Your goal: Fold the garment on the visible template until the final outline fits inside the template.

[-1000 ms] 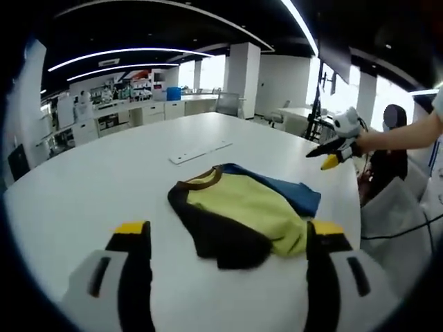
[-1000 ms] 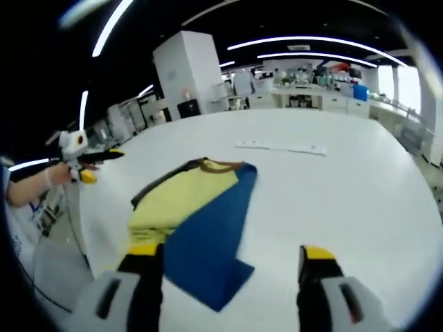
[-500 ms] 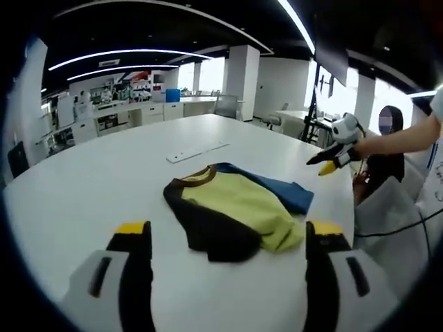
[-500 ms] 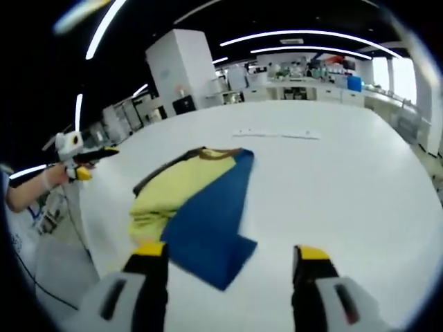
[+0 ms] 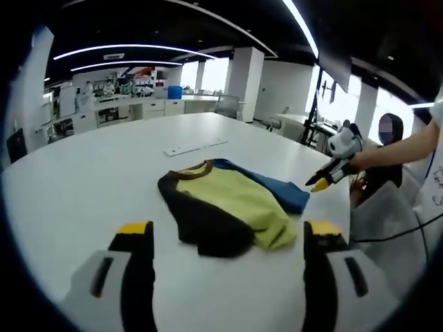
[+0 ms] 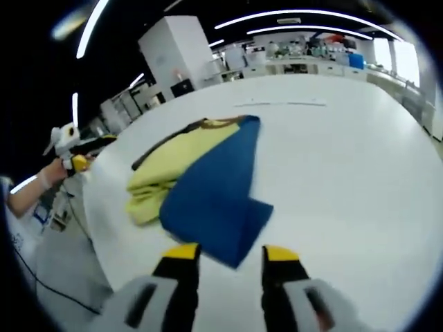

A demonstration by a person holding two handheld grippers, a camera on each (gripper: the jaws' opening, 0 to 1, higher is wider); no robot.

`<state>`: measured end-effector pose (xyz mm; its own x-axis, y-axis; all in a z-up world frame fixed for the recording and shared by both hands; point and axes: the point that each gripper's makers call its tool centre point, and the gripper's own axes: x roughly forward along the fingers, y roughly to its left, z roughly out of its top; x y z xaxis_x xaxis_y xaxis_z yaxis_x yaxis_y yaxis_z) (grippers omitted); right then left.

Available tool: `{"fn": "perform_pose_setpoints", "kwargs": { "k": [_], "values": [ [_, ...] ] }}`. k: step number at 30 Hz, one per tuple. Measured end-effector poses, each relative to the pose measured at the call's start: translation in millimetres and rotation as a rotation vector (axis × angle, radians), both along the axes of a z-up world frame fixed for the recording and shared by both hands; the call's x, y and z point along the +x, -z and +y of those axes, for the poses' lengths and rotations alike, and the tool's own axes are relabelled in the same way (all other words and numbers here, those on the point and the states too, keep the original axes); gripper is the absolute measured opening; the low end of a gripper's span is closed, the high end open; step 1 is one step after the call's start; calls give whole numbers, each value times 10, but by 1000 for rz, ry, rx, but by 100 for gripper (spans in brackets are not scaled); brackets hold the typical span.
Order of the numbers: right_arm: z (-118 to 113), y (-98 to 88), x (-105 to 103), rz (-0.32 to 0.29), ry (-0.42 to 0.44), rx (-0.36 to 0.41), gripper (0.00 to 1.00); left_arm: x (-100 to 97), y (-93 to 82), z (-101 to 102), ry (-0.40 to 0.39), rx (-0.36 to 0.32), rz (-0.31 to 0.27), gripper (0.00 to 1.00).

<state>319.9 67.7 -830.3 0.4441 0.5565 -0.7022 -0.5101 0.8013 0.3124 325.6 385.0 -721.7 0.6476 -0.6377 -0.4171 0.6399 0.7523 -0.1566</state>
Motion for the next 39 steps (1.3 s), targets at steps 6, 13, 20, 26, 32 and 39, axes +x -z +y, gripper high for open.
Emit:
{"fn": "perform_pose_setpoints", "kwargs": {
  "k": [6, 13, 20, 26, 32, 39],
  "values": [
    [16, 59, -9, 17, 5, -7, 16, -32, 22, 43, -4, -4, 7, 86],
    [24, 138, -85, 39, 3, -14, 8, -59, 60, 117, -15, -12, 12, 85],
    [79, 124, -119, 38, 8, 0, 0, -61, 81, 135, -20, -17, 18, 84],
    [206, -190, -69, 35, -43, 73, 0, -70, 101, 128, -25, -29, 20, 84],
    [450, -538, 235, -14, -107, 105, 0, -88, 110, 103, -28, -41, 27, 83],
    [874, -794, 601, -53, -172, 127, 0, -89, 132, 108, -35, -51, 30, 83]
  ]
}}
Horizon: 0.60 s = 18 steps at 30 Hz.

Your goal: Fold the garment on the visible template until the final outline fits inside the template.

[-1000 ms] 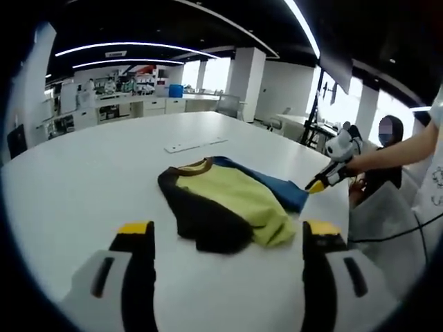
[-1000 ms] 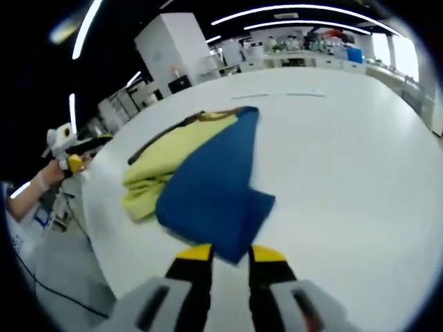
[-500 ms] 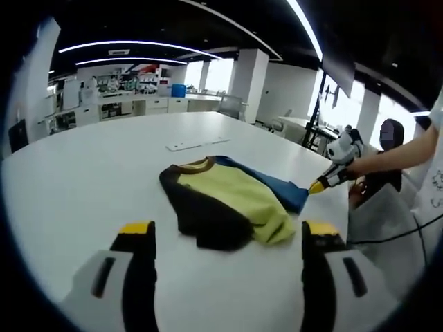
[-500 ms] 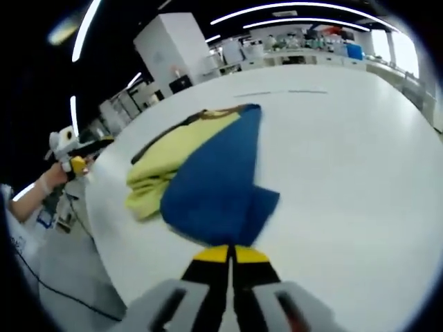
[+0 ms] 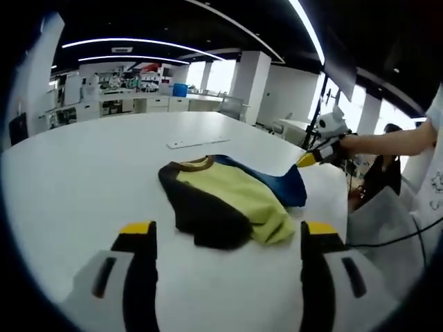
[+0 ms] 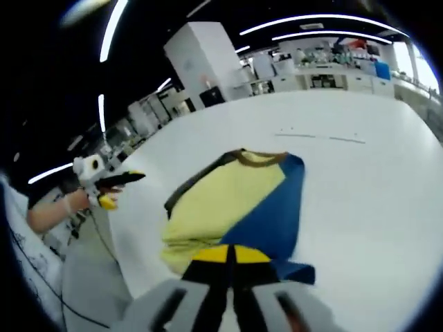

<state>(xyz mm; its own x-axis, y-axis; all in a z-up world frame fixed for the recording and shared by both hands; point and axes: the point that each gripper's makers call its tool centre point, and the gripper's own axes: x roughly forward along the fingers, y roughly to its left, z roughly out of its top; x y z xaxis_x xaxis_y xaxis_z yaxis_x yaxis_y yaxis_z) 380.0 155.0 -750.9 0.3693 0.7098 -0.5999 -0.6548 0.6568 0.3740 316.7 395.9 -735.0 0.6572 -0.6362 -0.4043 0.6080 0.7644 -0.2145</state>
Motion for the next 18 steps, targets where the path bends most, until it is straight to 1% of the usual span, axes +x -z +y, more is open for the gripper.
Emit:
{"fn": "perform_pose_setpoints", "kwargs": {
  "k": [2, 3, 6, 8, 10, 11, 12, 14, 18],
  "values": [
    [145, 11, 108, -1, -25, -4, 0, 2, 1, 2, -4, -4, 2, 82],
    [199, 15, 114, 0, -32, -11, 0, 5, 1, 3, -6, -6, 3, 82],
    [387, 127, 261, 9, -57, -35, 0, 23, 18, 21, -18, -9, 8, 82],
    [480, 203, 343, 24, -56, -37, 0, 37, 16, 30, -27, -19, 10, 82],
    [549, 246, 366, 28, -50, -50, 0, 43, 16, 29, -35, -19, 10, 82],
    [585, 292, 436, 27, -46, -52, 0, 44, 16, 26, -37, -21, 10, 82],
    [622, 333, 489, 39, -37, -48, 0, 55, 23, 37, -42, -23, 12, 81],
    [668, 399, 536, 53, -36, -50, 0, 67, 25, 44, -49, -32, 15, 81],
    [750, 516, 489, 68, -52, -70, 0, 71, 68, 38, -50, -34, 23, 81]
  ]
}}
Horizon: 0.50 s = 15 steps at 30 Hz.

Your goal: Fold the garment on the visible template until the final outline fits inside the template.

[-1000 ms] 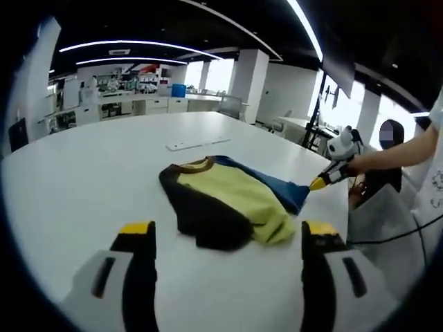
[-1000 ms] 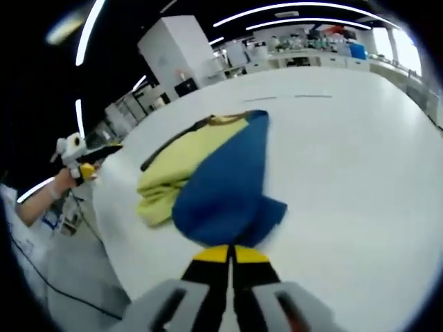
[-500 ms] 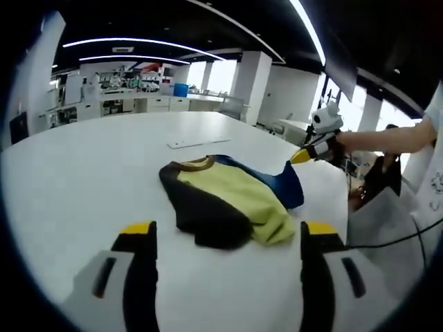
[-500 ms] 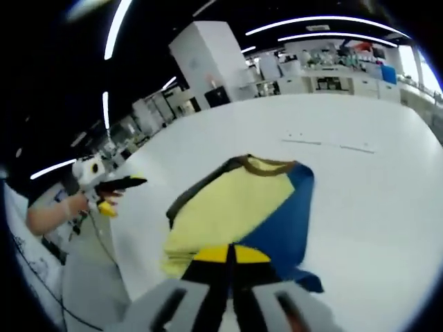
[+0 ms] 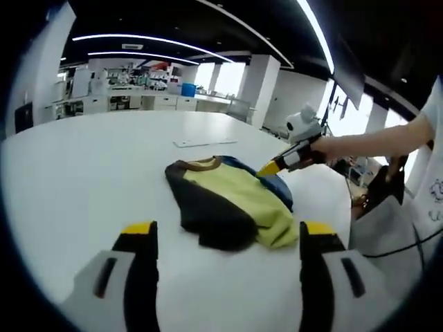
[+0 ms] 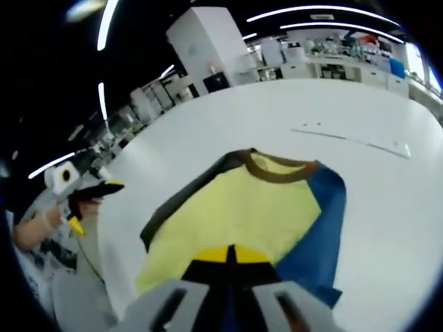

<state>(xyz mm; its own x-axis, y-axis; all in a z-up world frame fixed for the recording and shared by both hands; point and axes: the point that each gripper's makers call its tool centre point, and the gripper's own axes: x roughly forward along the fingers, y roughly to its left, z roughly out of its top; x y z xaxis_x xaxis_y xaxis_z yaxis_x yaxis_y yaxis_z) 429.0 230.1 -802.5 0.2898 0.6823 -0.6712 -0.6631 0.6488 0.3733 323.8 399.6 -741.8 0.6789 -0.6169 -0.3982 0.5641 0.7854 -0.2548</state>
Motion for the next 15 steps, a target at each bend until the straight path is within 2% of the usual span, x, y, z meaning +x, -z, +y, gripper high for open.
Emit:
{"fn": "perform_pose_setpoints", "kwargs": {
  "k": [5, 15],
  "values": [
    [3, 140, 33, 16, -15, -22, 0, 9, 53, -1, -2, -5, 13, 82],
    [-28, 118, -35, -4, -40, -45, 0, -2, 28, -38, 14, 5, 15, 82]
  ]
}}
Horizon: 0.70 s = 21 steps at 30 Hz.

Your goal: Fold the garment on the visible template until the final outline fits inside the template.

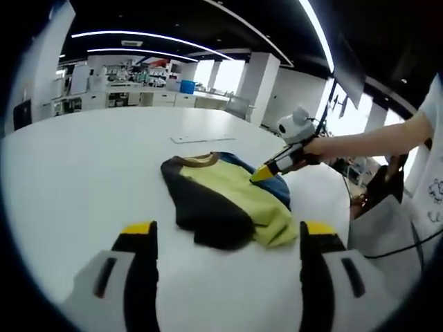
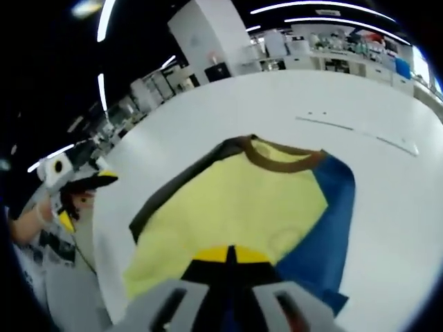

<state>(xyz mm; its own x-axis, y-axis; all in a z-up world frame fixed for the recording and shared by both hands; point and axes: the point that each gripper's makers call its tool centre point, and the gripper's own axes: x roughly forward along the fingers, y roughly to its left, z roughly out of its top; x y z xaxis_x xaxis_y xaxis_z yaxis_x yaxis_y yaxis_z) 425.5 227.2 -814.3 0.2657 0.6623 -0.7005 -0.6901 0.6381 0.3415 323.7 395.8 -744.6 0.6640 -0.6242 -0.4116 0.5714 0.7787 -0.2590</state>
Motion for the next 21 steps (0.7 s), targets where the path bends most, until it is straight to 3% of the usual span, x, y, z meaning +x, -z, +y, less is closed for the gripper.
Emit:
{"fn": "perform_pose_setpoints", "kwargs": {
  "k": [3, 9, 12, 21],
  "values": [
    [-2, -53, 13, -43, -32, -8, 0, 1, -11, 0, 9, 7, 2, 83],
    [-55, -161, -48, -119, -107, -40, 27, -18, 34, 3, 24, 24, 17, 87],
    [-125, -225, -122, -130, -109, -36, 38, -34, 37, -4, 29, 20, 20, 87],
    [-438, -196, -16, -115, -40, -25, 63, -70, 34, -55, 38, 1, 26, 87]
  ]
}}
